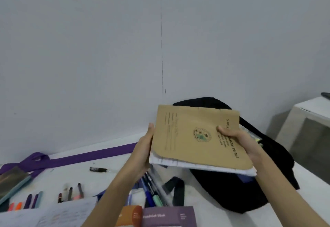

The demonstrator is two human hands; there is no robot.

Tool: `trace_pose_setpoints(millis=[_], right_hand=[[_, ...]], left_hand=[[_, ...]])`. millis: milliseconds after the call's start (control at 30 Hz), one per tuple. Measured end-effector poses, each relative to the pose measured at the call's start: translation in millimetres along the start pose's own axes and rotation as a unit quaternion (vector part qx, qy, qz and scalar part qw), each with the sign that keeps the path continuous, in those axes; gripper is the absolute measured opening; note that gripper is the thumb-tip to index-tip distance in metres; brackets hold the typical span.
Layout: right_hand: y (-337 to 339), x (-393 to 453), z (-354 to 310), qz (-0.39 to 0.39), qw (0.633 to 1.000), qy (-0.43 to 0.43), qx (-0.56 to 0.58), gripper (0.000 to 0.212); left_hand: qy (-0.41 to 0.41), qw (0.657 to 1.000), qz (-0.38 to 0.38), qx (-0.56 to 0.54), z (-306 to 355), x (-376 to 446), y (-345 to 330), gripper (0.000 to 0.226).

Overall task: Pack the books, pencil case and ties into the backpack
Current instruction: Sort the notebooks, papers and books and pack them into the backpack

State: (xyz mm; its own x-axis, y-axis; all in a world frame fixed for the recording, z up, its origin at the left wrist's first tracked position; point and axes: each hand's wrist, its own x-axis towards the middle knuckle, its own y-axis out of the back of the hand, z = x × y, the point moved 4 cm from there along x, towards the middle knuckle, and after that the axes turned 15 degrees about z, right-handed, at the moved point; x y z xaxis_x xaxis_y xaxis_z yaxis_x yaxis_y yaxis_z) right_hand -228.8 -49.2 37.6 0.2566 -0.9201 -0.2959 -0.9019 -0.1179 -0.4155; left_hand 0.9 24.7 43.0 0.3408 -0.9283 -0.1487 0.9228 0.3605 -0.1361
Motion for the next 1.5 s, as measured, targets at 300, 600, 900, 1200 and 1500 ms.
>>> trace_pose_setpoints(millis=[300,600,900,1200,1500], right_hand=[[136.1,31.8,-79.5,0.11,0.991,0.075,0.021,0.011],[174.6,49.3,-100.3,0.006,0.993,-0.045,-0.111,0.046],[165.4,94.7,-77.9,0.086,0.995,-0.055,-0.013,0.016],[96.7,103.4,-44.3,0.014,0.992,-0.063,-0.107,0.012],[124.8,98.6,-83.5,0.109,0.79,0.298,-0.524,0.053]], left_hand=[[-0.076,0.942,0.062,0.321,-59.5,37.6,-109.7,0.052],[-0.184,0.868,0.221,0.405,-0.3,65.4,-104.3,0.017],[-0.426,0.667,0.211,0.574,128.2,55.7,-178.1,0.014],[-0.509,0.569,0.191,0.617,135.7,48.7,-216.0,0.012],[-0.51,0.574,0.168,0.618,126.2,48.5,-209.4,0.009]])
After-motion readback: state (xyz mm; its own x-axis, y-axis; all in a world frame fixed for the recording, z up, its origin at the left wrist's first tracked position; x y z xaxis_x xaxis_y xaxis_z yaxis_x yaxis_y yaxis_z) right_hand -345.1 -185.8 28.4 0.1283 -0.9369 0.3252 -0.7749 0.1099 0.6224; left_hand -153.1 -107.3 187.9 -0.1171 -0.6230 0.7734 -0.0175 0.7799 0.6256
